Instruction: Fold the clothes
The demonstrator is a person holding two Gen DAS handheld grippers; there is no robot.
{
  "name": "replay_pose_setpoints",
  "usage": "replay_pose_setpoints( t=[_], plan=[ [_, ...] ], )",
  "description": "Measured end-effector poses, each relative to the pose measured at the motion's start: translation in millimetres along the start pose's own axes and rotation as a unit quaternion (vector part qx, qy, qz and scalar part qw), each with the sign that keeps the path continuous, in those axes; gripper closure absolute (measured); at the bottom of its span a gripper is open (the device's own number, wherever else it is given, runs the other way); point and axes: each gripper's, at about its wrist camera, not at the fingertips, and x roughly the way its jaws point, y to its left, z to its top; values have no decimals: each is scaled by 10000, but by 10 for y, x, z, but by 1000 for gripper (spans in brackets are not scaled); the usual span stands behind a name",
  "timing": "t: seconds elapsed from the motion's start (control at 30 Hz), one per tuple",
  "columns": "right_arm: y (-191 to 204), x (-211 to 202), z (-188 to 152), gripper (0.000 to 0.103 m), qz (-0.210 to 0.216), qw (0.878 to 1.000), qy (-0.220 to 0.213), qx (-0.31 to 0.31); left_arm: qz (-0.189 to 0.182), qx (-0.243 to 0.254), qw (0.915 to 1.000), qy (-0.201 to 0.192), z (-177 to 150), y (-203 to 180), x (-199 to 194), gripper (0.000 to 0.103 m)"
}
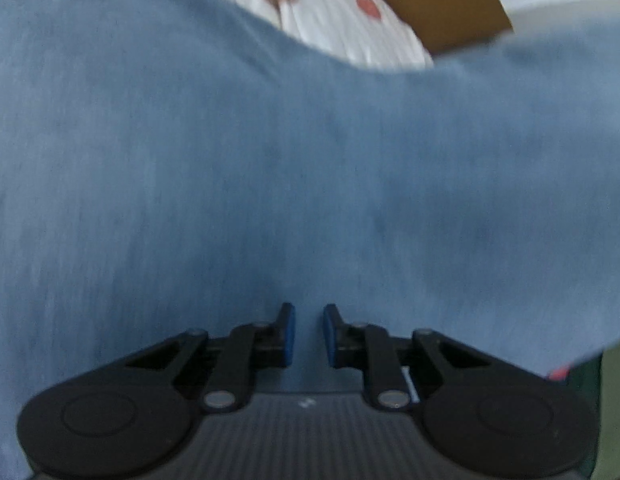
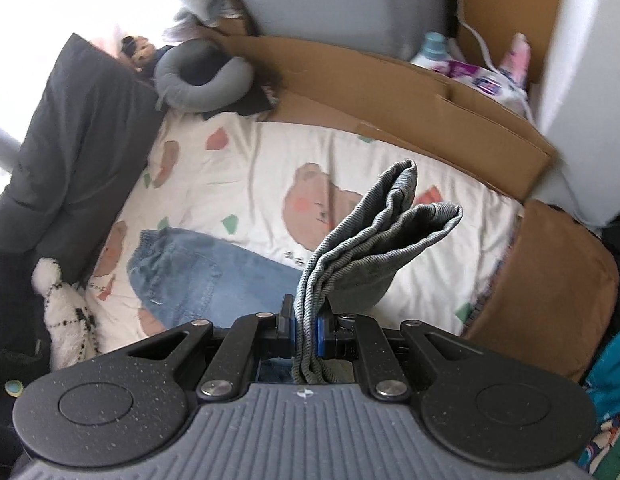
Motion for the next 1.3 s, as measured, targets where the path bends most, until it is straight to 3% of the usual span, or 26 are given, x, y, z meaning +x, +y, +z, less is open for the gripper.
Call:
replay_pose_setpoints(
  t=[0.1,0.2,0.3,0.37,0.57,0.87,1.13,1.3],
  plan=[
    [235,45,121,95,75,9999,-10,-137,70,136,9998,108,-85,-7,-80,90],
    [459,111,202,95,154,9994,54,-303,214,157,9994,-242,-75,61,-405,90],
    [678,195,280,95,207,9984,157,-510,226,-110,9966,-787,-50,219,-836,81],
    [801,252,326,95,286,9979,184,-558,274,-403,9913,-1224,-61,368,-1140,75],
    [1099,514,397,95,639,9961,197,-571,328,-1196,9652,-2301,-221,771,-1757,73],
    [1457,1249,486,95,1105,9921,378,-457,450,-1687,9513,-2542,-413,1067,-1721,73],
    [1723,1818,525,95,1302,9905,414,-165,491,-1879,9324,-3047,-505,1231,-2069,73],
    [1897,2034,583,95,1499,9875,474,-142,579,-1770,9319,-3112,-511,1218,-2112,73]
  ],
)
